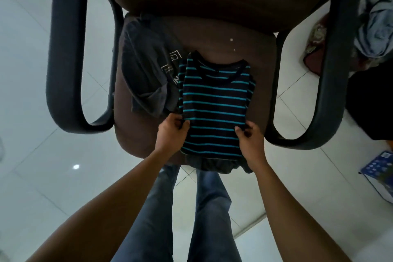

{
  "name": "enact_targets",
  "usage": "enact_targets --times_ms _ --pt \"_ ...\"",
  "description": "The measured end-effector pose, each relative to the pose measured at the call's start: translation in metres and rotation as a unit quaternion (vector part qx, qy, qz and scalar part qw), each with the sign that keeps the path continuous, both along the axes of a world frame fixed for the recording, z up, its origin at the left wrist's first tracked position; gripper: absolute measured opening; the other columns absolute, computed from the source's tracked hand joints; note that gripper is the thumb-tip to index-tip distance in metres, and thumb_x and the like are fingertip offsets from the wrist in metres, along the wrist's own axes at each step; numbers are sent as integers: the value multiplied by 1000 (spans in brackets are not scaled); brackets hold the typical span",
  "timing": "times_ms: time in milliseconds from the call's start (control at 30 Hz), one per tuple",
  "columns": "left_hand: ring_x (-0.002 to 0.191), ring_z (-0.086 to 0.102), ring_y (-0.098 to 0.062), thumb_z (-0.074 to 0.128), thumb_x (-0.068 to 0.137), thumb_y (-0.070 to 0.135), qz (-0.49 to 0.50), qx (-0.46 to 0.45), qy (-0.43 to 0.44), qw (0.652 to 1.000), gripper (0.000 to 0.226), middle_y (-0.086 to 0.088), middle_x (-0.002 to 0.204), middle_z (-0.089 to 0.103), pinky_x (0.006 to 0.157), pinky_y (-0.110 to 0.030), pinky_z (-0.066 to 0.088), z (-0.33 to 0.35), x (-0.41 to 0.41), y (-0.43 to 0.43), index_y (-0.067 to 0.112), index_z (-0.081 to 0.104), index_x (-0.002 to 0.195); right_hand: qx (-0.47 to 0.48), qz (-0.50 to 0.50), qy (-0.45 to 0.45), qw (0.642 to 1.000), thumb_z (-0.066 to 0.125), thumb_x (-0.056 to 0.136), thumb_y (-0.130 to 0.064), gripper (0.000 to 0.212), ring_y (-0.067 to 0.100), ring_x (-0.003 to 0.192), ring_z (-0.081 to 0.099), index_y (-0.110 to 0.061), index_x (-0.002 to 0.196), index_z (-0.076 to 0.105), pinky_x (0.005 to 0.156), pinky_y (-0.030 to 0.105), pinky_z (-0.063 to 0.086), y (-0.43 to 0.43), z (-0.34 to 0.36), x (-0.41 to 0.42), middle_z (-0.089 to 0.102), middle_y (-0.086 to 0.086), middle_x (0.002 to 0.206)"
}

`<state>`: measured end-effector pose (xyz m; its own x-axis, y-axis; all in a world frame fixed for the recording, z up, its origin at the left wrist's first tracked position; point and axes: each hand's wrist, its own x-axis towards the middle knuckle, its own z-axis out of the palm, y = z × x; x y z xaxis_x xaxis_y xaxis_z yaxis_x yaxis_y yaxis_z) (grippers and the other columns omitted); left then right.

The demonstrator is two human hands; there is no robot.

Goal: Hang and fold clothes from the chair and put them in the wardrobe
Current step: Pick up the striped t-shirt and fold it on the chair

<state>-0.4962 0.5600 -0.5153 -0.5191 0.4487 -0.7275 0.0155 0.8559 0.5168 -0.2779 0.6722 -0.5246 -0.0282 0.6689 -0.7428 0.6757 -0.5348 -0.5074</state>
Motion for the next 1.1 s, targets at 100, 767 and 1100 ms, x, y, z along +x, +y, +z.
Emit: enact_targets --times_ms 100,767,1100 --pt "90 69 -15 62 94 41 16 -29 -3 999 30 2 97 71 79 -34 60 3 18 -21 14 66 107 -32 -3 10 999 67 94 -28 28 13 96 64 -16 119 60 73 20 47 -10 5 13 67 -6 99" --pt "96 70 -44 71 88 2 362 14 -159 918 20 -29 102 71 94 -55 54 3 75 -95 -8 63 103 -57 77 22 995 64 95 -14 16 13 91 63 -15 110 58 67 13 47 -48 9 78 65 -3 97" --pt "87 66 -9 75 85 18 106 -1 24 994 26 7 93 67 79 -23 54 8 34 -46 16 57 103 -15 75 -31 997 67 92 -28 33 15 93 61 -16 121 58 63 13 42 -20 11 46 64 -2 104"
